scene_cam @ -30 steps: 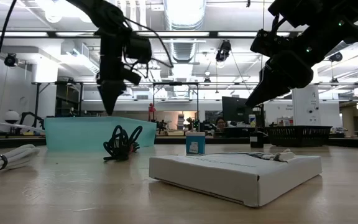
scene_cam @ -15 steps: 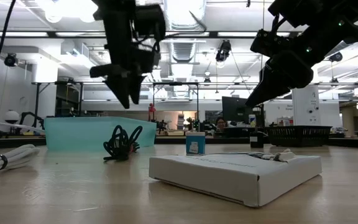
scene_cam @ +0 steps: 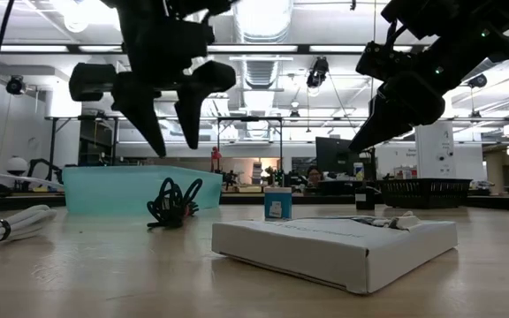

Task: Pick and place items into bin
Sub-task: Put the large black charger cable into the green bin

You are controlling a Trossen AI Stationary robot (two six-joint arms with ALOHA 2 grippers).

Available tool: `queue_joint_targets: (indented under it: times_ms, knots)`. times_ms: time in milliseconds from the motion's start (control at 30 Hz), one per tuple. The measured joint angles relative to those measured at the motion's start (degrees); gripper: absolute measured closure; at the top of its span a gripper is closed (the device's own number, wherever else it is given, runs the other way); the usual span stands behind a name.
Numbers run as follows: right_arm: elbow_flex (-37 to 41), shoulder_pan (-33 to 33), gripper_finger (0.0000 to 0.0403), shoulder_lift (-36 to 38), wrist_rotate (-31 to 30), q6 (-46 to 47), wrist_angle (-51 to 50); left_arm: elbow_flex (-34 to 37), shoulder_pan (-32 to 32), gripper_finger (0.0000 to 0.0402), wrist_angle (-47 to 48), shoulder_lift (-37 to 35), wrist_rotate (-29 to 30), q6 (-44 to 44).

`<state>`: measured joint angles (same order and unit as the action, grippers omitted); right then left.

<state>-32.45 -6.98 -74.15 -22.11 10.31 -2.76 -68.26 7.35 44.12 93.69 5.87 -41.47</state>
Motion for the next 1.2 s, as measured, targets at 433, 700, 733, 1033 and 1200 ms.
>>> queue_joint_targets:
  times_ms: [433,700,733,1033,1200]
  knots:
    - [0.0,0.0,0.0321,0.0,0.0,0.0,-0.1,7.9,1.0,0.0231,-13.1,1.8,-0.6,-5.8]
    - [0.0,0.0,0.0321,0.0,0.0,0.0,-0.1,8.9,0.9,0.0231,-15.6,7.4,-0.8,-8.6]
    - [0.0,0.0,0.0321,0.0,0.0,0.0,-0.1,8.8,0.9,0.0231,-16.3,7.9,-0.7,-8.8]
    - [0.0,0.0,0.0321,0.0,0.0,0.0,-0.4,8.1,0.5,0.0253,-15.7,10.3,-1.0,-10.5]
    - [0.0,0.0,0.0321,0.0,0.0,0.0,-0.3,8.2,-0.2,0.0323,-15.6,10.3,-3.5,-10.6]
